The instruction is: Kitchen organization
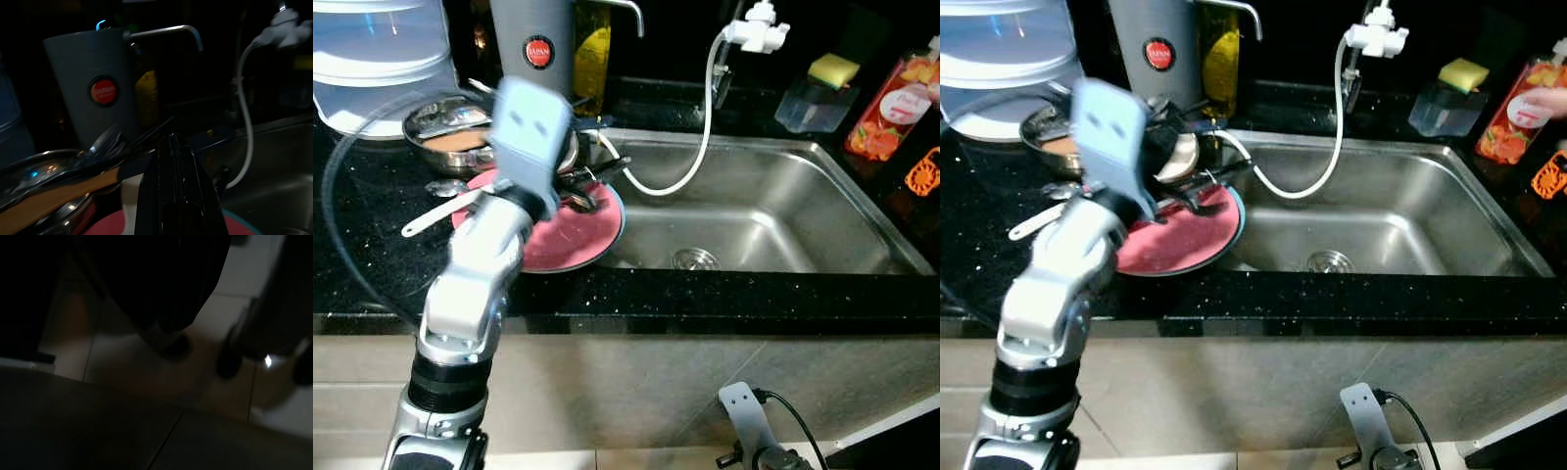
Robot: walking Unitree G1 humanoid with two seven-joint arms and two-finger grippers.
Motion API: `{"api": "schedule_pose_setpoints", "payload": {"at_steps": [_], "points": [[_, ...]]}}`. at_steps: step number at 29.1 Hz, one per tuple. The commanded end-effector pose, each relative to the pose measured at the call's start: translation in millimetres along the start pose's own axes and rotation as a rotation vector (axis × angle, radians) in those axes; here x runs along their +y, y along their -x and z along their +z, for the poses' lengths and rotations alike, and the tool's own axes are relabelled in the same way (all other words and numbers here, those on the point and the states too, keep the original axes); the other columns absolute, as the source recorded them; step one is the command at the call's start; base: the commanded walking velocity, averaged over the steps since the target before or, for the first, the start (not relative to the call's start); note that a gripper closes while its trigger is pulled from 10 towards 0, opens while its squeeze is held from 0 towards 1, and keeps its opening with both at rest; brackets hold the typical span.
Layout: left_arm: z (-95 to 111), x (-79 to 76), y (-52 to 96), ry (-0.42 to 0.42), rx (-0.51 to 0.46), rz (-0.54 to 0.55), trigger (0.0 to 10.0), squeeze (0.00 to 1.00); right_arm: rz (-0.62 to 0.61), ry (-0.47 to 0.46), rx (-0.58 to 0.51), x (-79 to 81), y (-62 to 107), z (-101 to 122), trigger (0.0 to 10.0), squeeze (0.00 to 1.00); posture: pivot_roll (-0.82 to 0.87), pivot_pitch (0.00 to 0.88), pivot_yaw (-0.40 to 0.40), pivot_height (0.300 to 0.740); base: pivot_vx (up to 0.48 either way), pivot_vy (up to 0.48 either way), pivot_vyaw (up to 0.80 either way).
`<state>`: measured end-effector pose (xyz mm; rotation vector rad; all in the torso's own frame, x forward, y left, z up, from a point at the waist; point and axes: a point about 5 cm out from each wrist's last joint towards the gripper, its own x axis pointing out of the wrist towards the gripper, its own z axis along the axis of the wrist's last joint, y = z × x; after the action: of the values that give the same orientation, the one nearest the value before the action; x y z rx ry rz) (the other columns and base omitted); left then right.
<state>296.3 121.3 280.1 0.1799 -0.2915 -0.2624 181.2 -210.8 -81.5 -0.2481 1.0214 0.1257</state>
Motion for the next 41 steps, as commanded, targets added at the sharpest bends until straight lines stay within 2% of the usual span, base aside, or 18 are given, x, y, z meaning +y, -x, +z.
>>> {"api": "schedule_pose_setpoints", "payload": {"at_steps": [1, 4, 8, 12, 14, 16, 19, 22, 25, 28, 29, 30, 31, 33, 35, 37, 38, 41], "points": [[0, -3.4, -0.4, -0.008, 0.01, -0.009, 10.0, 0.0, -0.013, -0.028, -0.031, -2.6, -0.2, 6, 10.0, 0.0, 0.24, 0.0, -0.113, 0.74, 0.0, 0.0, 0.0], [8, -4.1, 3.1, -0.007, -0.047, -0.022, 10.0, 0.0, -0.068, -0.188, -0.127, -14.7, 0.4, 24, 10.0, 0.0, 0.24, 0.0, -0.111, 0.74, 0.0, 0.0, 0.0], [6, -6.2, 2.4, -0.013, -0.035, -0.008, 10.0, 0.0, -0.113, -0.238, -0.116, -21.7, 1.5, 21, 10.0, 0.0, 0.23, 0.0, -0.109, 0.74, 0.0, 0.0, 0.0], [4, -6.2, 1.6, -0.023, -0.02, 0.004, 10.0, 0.0, -0.151, -0.274, -0.047, -25.6, 4.1, 0, 10.0, 0.0, 0.23, 0.0, -0.107, 0.74, 0.0, 0.0, 0.0], [4, -4.6, 0.8, -0.028, -0.017, 0.009, 10.0, 0.0, -0.197, -0.342, 0.024, -29.3, 7.5, -20, 10.0, 0.0, 0.23, 0.0, -0.103, 0.74, 0.0, 0.0, 0.0], [2, -3.7, 0.7, -0.039, -0.011, 0.01, 10.0, 0.0, -0.274, -0.447, 0.073, -36.3, 11.7, -35, 10.0, 0.0, 0.23, 0.0, -0.099, 0.74, 0.0, 0.0, 0.0], [0, -3.9, 1.6, -0.049, -0.007, 0.004, 10.0, 0.0, -0.458, -0.689, 0.114, -60.7, 23.5, -57, 10.0, 0.0, 0.22, 0.0, -0.085, 0.74, 0.0, 0.0, 0.0], [0, -3.9, 1.9, -0.049, -0.005, 0.001, 10.0, 0.0, -0.523, -0.76, 0.107, -72.0, 28.5, -61, 10.0, 0.0, 0.21, 0.0, -0.078, 0.74, 0.0, 0.0, 0.0], [-3, -2.8, 1.4, -0.057, 0.004, -0.011, 10.0, 0.0, -0.77, -0.906, -0.021, -128.3, 52.5, -59, 10.0, 0.0, 0.19, 0.0, -0.06, 0.74, 0.0, 0.0, 0.0], [-4, -1.5, 0.6, -0.061, 0.006, -0.015, 10.0, 0.0, -0.885, -0.947, -0.127, -159.2, 67.9, -47, 10.0, 0.0, 0.19, 0.0, -0.06, 0.74, 0.0, 0.0, 0.0], [-4, -0.4, -0.2, -0.065, 0.007, -0.016, 10.0, 0.0, -0.957, -0.973, -0.2, -178.6, 79.5, -40, 10.0, 0.0, 0.19, 0.0, -0.06, 0.74, 0.0, 0.0, 0.0], [-4, -0.4, -0.2, -0.065, 0.007, -0.016, 10.0, 0.0, -0.957, -0.973, -0.2, -178.6, 79.5, -40, 10.0, 0.0, 0.19, 0.0, -0.06, 0.74, 0.0, 0.0, 0.0], [-4, 0.9, -1.3, -0.072, 0.007, -0.018, 10.0, 0.0, -1.069, -0.991, -0.298, -205.7, 99.4, -28, 10.0, 0.0, 0.19, 0.0, -0.06, 0.74, 0.0, 0.0, 0.0], [-4, 0.9, -1.3, -0.072, 0.007, -0.018, 10.0, 0.0, -1.069, -0.991, -0.298, -205.7, 99.4, -28, 10.0, 0.0, 0.19, 0.0, -0.06, 0.74, 0.0, 0.0, 0.0], [-5, 1.8, -2.5, -0.075, 0.007, -0.02, 10.0, 0.0, -1.184, -0.934, -0.455, -236.0, 126.0, -3, 10.0, 0.0, 0.17, 0.0, -0.04, 0.74, 0.0, 0.0, 0.0], [-6, 2.3, -3.0, -0.076, 0.01, -0.022, 10.0, 0.0, -1.213, -0.886, -0.629, -252.4, 144.9, 28, 10.0, 0.0, 0.15, 0.0, -0.033, 0.74, 0.0, 0.0, 0.0], [-6, 2.3, -3.0, -0.076, 0.01, -0.022, 10.0, 0.0, -1.213, -0.886, -0.629, -252.4, 144.9, 28, 10.0, 0.0, 0.15, 0.0, -0.033, 0.74, 0.0, 0.0, 0.0], [-9, 2.1, -3.1, -0.073, 0.021, -0.028, 10.0, 0.0, -1.16, -0.847, -0.88, -259.6, 164.6, 76, 10.0, 0.0, 0.14, 0.0, -0.03, 0.74, 0.0, 0.0, 0.0]]}}
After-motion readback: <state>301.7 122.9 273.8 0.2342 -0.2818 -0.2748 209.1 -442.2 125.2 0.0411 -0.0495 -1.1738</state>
